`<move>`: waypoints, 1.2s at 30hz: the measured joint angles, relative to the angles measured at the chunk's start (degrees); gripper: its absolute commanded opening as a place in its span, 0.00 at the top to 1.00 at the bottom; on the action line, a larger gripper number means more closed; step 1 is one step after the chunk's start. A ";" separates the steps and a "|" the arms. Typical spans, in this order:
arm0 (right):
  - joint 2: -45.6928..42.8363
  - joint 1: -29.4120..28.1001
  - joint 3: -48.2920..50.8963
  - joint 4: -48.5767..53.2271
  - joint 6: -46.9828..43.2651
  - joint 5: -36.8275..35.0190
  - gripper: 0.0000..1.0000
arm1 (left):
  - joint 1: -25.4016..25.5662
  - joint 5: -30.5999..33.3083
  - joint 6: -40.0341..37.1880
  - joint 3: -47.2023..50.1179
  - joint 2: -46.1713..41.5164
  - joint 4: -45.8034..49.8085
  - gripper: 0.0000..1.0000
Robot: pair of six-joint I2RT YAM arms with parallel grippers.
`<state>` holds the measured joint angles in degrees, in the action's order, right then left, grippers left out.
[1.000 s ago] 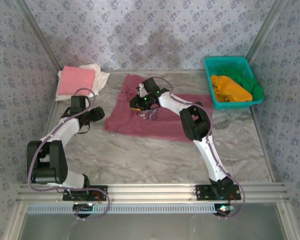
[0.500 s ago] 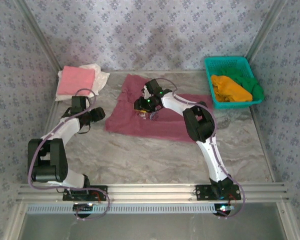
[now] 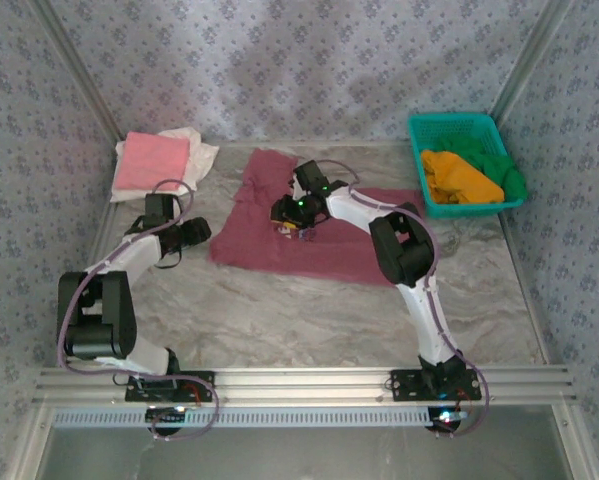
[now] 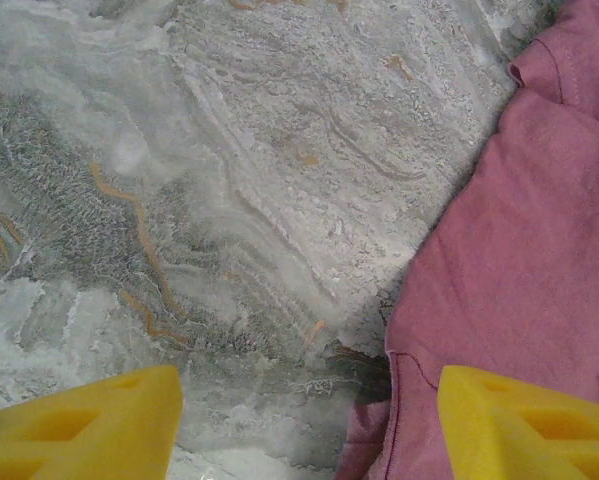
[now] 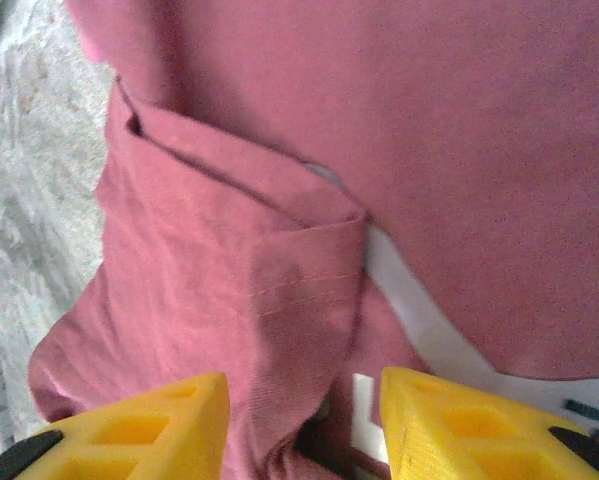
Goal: Fold and stack the t-shirts
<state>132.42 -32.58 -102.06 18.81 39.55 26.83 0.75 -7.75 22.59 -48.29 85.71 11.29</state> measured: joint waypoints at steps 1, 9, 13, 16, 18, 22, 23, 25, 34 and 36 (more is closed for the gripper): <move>0.00 -0.24 -0.11 -0.17 0.17 0.39 0.53 | 0.00 0.00 0.00 0.00 0.02 -0.02 0.31; 2.03 -1.64 -3.96 -1.20 1.86 3.19 0.53 | -0.02 0.00 0.00 0.02 0.02 0.00 0.31; 3.52 -1.81 -5.84 -1.22 2.25 3.69 0.56 | -0.02 0.00 0.00 0.04 0.02 0.00 0.31; 3.96 -1.86 -6.10 -0.70 2.38 3.41 0.53 | -0.02 0.00 0.00 0.04 0.02 0.02 0.31; 3.98 -1.86 -6.10 0.13 2.69 2.49 0.52 | -0.02 0.00 0.00 0.04 0.02 0.02 0.31; 4.02 -1.86 -6.10 1.11 2.93 1.18 0.54 | -0.02 0.00 -0.02 0.04 0.02 0.02 0.31; 4.04 -1.86 -6.12 1.44 2.97 0.76 0.56 | -0.02 0.00 -0.02 0.04 0.02 0.00 0.31; 4.24 -1.92 -6.23 2.03 2.97 0.09 0.67 | -0.02 0.00 0.00 0.04 0.02 0.00 0.31; 4.98 -2.19 -7.80 2.84 3.69 -0.09 1.00 | -0.02 -0.07 0.00 0.15 0.02 0.00 0.31; 4.98 -2.19 -8.41 2.93 3.67 -0.11 1.00 | -0.02 -0.22 0.02 0.17 0.02 -0.02 0.31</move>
<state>137.40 -34.76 -110.48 21.74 43.22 26.72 0.73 -7.97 22.61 -48.12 85.73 11.27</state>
